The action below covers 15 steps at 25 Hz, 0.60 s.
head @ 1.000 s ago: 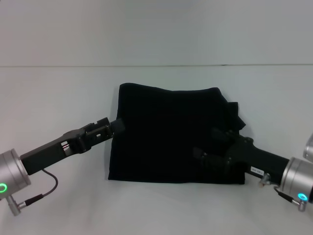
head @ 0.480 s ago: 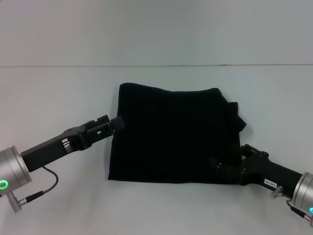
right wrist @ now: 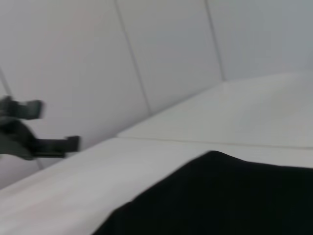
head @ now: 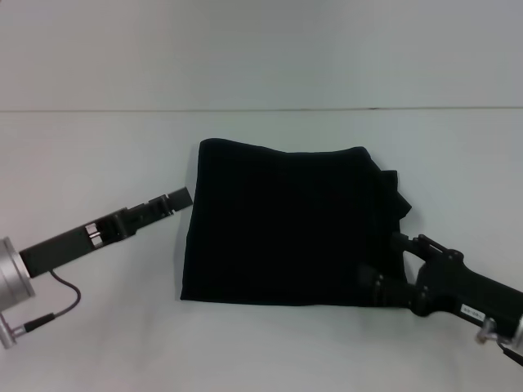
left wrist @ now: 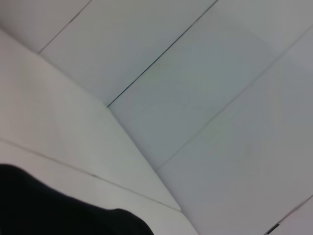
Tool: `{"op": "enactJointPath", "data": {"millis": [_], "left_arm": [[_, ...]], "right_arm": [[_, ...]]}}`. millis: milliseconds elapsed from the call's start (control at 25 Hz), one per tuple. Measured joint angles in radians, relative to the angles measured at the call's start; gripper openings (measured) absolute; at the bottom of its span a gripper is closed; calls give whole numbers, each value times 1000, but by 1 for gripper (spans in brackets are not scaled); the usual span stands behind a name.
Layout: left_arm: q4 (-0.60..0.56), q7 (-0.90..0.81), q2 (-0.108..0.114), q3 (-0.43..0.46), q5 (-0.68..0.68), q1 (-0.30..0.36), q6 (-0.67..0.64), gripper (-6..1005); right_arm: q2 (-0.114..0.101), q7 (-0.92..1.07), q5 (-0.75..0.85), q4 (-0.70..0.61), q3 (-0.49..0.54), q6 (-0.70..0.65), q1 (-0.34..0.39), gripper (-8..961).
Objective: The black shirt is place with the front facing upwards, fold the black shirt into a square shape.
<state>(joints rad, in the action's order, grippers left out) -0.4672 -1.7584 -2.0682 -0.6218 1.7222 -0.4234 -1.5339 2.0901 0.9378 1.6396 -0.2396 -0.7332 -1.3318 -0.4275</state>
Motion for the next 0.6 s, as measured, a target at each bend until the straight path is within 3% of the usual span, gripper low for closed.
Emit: {"op": "enactJointPath", "data": {"millis": [40,160,320,480,600], "left_arm": [[0,0,0,0,0,0,0,950],[-10,-183,29,-9,34,-14,28,950],[-14,-425,65,-24,184,-56,75,950],[-12,-619,81,-47,353,-105,111,950],[-14,-657,83,-48,371,-123,112,950]], "right_arm": [[-1,-8,6,-9,-2,-26,11,945],[-2,-48,24,-28,-3,-94,51,945],[-2,-113,33,-40,-3,-156,107,945],[-2,-132,34,-37,-4,-167,136,945],[-2,-133,40,-34,-4,-165,145,945]]}}
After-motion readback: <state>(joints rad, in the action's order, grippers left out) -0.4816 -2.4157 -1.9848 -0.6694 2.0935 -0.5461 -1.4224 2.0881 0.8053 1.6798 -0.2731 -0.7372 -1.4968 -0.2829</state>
